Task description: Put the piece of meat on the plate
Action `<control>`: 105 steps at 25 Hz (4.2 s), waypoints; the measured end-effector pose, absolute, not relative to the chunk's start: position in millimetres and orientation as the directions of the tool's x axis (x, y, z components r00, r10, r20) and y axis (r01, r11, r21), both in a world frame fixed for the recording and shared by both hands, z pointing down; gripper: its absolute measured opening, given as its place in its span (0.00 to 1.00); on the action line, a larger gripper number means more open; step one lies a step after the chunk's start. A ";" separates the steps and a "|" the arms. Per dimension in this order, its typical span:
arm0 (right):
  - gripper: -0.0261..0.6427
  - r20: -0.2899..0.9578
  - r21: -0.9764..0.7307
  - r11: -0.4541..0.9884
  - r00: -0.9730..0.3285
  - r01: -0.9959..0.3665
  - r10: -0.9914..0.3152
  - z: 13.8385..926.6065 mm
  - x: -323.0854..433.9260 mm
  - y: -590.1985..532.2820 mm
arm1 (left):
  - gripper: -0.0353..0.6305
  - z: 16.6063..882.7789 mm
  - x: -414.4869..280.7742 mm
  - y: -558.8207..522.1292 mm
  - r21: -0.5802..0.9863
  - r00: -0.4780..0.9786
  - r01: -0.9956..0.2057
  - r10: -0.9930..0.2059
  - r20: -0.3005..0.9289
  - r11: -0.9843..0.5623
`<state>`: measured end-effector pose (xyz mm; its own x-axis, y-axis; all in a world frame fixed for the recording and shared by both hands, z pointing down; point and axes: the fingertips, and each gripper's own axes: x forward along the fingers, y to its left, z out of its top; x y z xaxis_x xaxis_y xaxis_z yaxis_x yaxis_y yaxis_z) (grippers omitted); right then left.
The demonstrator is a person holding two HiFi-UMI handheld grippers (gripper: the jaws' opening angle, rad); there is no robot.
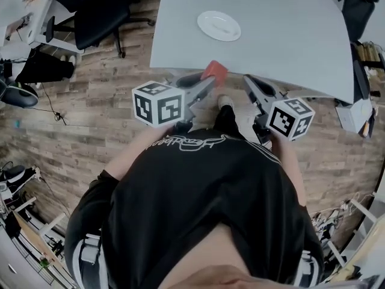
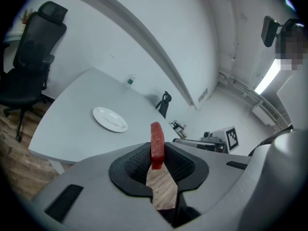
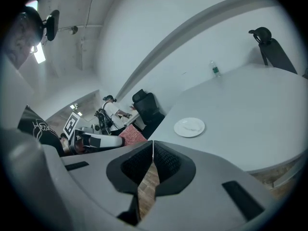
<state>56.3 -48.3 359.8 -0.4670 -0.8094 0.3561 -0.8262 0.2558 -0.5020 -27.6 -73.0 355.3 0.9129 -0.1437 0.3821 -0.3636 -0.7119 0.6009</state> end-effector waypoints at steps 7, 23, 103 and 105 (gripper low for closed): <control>0.06 0.384 -0.495 0.303 -0.518 -0.814 -0.764 367.6 94.2 -106.1 | 0.18 363.6 10.1 -125.2 0.618 0.899 -0.416 -0.201 0.389 -0.668; 0.06 0.402 -0.520 0.411 -0.639 -0.749 -0.656 384.5 142.5 -182.5 | 0.18 381.0 61.9 -188.7 0.623 0.847 -0.529 -0.315 0.428 -0.576; 0.06 0.501 -0.586 0.432 -0.726 -0.685 -0.471 473.2 155.8 -247.3 | 0.25 497.5 76.5 -267.0 0.432 0.747 -0.636 -0.371 0.551 -0.640; 0.06 0.500 -0.587 0.433 -0.727 -0.684 -0.471 472.4 155.4 -247.4 | 0.26 497.5 74.3 -268.0 0.422 0.740 -0.643 -0.377 0.557 -0.639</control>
<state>155.4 -247.4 472.4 -0.7270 -0.4711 0.4996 -0.6840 0.4329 -0.5871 74.3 -268.0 497.5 0.7404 -0.3766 0.5568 -0.6428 -0.6391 0.4224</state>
